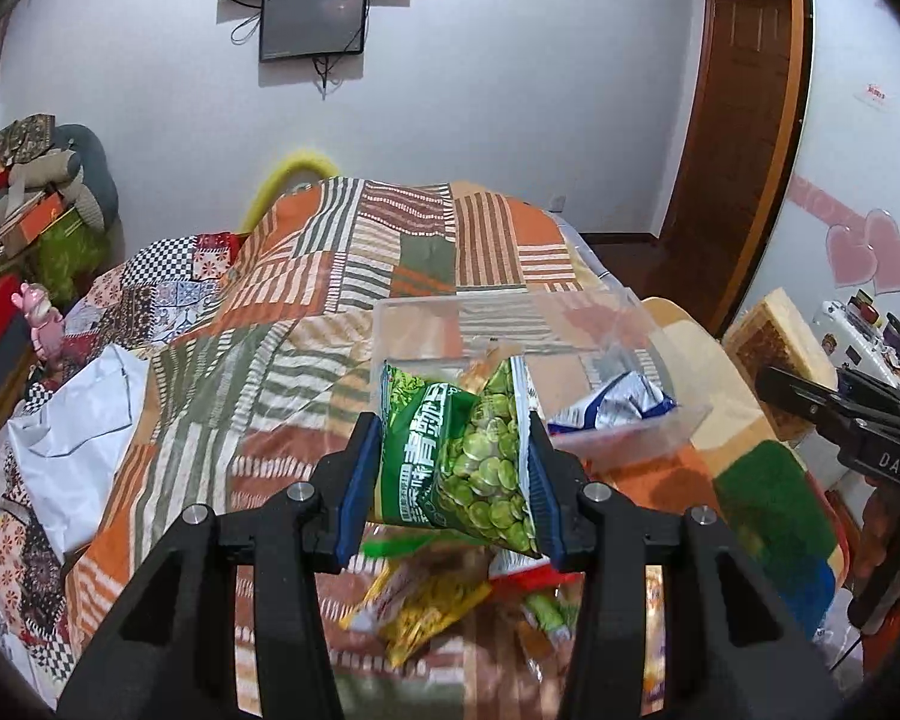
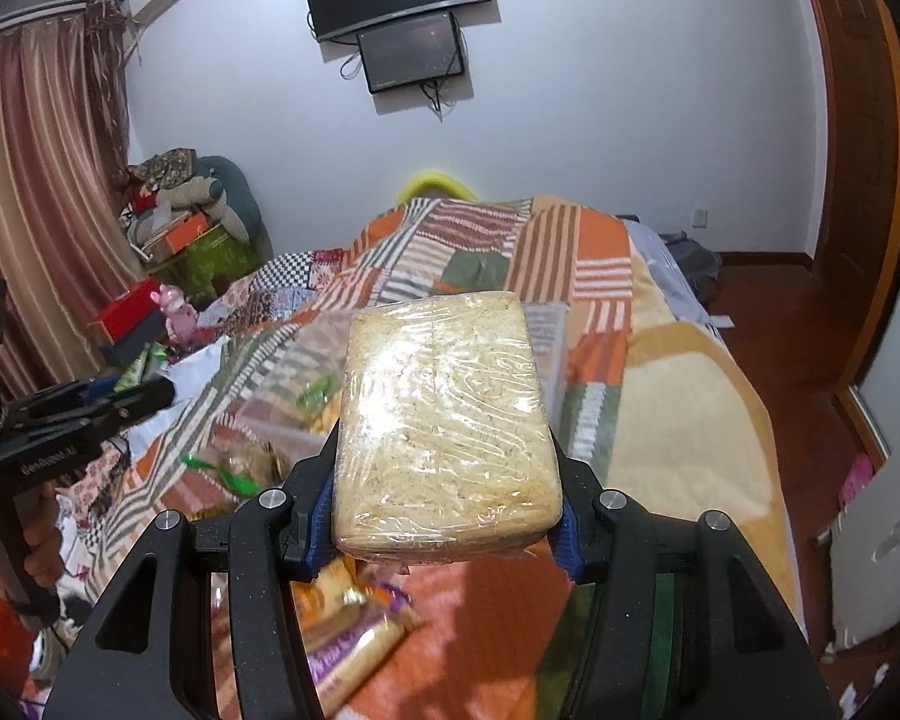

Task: Organize snacks
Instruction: 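Lower the pea bag into the box with the left gripper while the right carries the bread over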

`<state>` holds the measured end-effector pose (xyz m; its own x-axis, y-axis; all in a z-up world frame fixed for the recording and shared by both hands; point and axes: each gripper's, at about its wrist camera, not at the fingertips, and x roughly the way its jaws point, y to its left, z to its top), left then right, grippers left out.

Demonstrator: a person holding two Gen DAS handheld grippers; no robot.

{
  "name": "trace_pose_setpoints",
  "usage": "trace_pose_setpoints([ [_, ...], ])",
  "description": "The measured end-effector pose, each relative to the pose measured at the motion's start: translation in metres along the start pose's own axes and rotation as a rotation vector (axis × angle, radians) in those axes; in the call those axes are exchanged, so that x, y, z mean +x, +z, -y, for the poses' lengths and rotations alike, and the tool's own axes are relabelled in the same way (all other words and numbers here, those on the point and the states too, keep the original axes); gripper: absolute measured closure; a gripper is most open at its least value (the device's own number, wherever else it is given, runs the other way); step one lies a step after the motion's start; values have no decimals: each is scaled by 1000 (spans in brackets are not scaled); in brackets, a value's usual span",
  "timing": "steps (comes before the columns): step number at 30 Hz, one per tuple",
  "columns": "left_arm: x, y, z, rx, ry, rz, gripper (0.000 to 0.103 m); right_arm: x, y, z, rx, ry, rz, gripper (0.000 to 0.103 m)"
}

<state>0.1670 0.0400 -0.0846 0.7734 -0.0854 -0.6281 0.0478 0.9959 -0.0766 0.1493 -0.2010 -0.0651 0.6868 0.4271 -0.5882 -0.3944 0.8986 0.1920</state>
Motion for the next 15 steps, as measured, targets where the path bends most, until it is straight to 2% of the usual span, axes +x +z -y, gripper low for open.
trace_pose_setpoints([
  [15,57,44,-8,-21,-6,-15,58,46,26,-6,-8,25,-2,51],
])
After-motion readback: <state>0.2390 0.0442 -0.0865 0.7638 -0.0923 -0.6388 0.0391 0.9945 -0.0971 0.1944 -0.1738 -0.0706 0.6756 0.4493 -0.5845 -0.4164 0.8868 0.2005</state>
